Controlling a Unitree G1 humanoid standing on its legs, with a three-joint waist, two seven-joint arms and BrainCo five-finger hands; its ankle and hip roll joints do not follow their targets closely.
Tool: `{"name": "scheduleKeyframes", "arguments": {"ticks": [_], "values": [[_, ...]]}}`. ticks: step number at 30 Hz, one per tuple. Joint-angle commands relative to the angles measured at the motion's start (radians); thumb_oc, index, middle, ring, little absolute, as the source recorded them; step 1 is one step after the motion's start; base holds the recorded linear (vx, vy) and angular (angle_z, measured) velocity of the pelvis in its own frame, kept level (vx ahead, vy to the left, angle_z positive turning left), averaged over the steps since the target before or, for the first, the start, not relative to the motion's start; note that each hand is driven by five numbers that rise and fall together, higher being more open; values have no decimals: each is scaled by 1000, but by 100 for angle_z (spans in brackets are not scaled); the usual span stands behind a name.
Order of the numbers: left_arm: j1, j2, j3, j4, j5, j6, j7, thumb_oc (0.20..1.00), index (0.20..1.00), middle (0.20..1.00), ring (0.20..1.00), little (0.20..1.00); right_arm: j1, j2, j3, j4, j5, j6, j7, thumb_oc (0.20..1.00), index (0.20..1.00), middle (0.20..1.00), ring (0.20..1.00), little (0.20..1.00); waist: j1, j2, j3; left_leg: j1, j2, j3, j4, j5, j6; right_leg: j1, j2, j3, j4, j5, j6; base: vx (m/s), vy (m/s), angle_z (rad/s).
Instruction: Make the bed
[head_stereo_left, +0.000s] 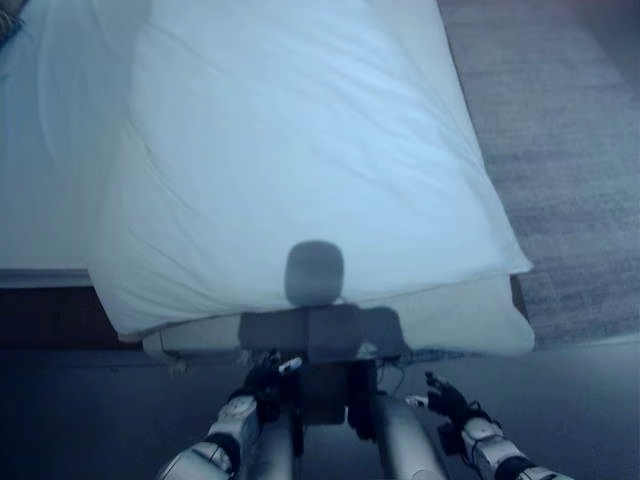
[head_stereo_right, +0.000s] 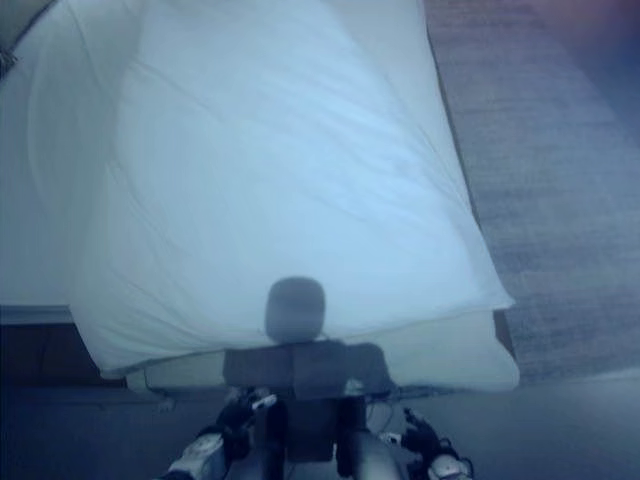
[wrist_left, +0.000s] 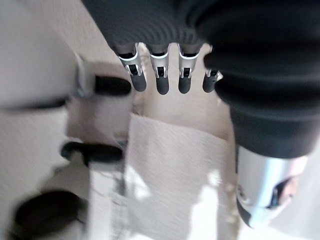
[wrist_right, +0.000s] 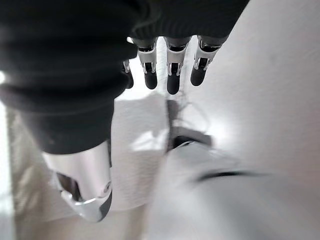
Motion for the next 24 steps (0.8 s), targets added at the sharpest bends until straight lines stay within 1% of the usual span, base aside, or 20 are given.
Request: {"name": "scheduleKeyframes", "arguments": {"ticks": [1,4,6,7,8,10,11,15,17,19,20,22,24], "values": [[-27,-42,29,-15,-84,-37,26,1000,1000,1000,1000,1000,16,-6,33,-56,48,-30,-42,1000,1000,1000,1000,1000,-24,-22,-32,-96,-24,24,117,-41,19,-24,-37,49,-68,107,129,-92,37,0],[-63,-39,56,-25,-126,-45,38,1000,1000,1000,1000,1000,2,-8,37,-74,53,-34,-51,1000,1000,1000,1000,1000,-29,-29,-30,-155,-18,27,166,-57,20,-84,-43,55,-23,102,129,-53,40,-4],[-75,-40,74,-32,-151,-51,44,1000,1000,1000,1000,1000,0,-7,38,-84,52,-34,-53,1000,1000,1000,1000,1000,-30,-33,-27,-172,-16,29,184,-63,22,-102,-44,57,-6,100,128,-28,55,-3],[-106,-42,110,-29,-202,-63,53,1000,1000,1000,1000,1000,-7,-9,42,-102,57,-36,-58,1000,1000,1000,1000,1000,-34,-39,-16,-186,-13,41,193,-69,26,-122,-45,67,5,99,129,-20,48,-5],[-106,-42,110,-29,-202,-63,53,1000,1000,1000,1000,1000,-7,-9,42,-102,57,-36,-58,1000,1000,1000,1000,1000,-34,-39,-17,-187,-13,41,193,-69,26,-122,-45,67,5,99,129,-36,73,-7],[-165,-29,166,-25,-275,-84,86,1000,1000,1000,1000,1000,-16,-13,49,-143,64,-43,-72,1000,1000,1000,1000,1000,-39,-51,-2,-207,-12,45,191,-66,25,-136,-43,70,-8,103,129,-25,40,-14],[-166,-29,167,-24,-276,-84,85,1000,1000,1000,1000,1000,-17,-13,49,-143,64,-43,-72,1000,1000,1000,1000,1000,-40,-51,-2,-208,-11,45,191,-65,25,-136,-43,70,-8,104,128,-13,23,-15],[-234,-23,225,-57,-366,-125,123,1000,1000,1000,1000,1000,-24,-20,61,-193,76,-54,-87,1000,1000,1000,1000,1000,-51,-62,15,-226,-10,48,188,-62,25,-153,-36,72,-20,104,126,-6,11,-7],[-251,-20,229,-63,-366,-131,135,1000,1000,1000,1000,1000,-25,-23,57,-199,86,-57,-93,1000,1000,1000,1000,1000,-55,-64,19,-230,-10,48,190,-60,24,-155,-36,72,-22,104,124,7,6,-7],[-314,-6,267,-110,-404,-175,176,1000,1000,1000,1000,1000,-18,-31,59,-243,93,-65,-103,1000,1000,1000,1000,1000,-67,-73,36,-236,-8,49,187,-59,24,-163,-31,75,-27,112,126,9,5,-2],[-315,-6,267,-111,-404,-175,177,1000,1000,1000,1000,1000,-18,-32,59,-245,93,-64,-103,1000,1000,1000,1000,1000,-68,-73,37,-236,-8,49,187,-58,24,-163,-31,75,-27,112,126,0,0,0],[-358,6,298,-129,-442,-205,196,1000,1000,1000,1000,1000,-14,-39,54,-263,96,-73,-113,1000,1000,1000,1000,1000,-76,-78,41,-239,-4,52,188,-58,21,-164,-29,76,-33,115,126,0,0,0],[-371,15,311,-127,-452,-211,201,1000,1000,1000,1000,1000,-15,-41,52,-262,100,-74,-113,1000,1000,1000,1000,1000,-77,-79,42,-239,-1,54,186,-57,20,-165,-29,75,-37,116,126,6,-1,-2]]}}
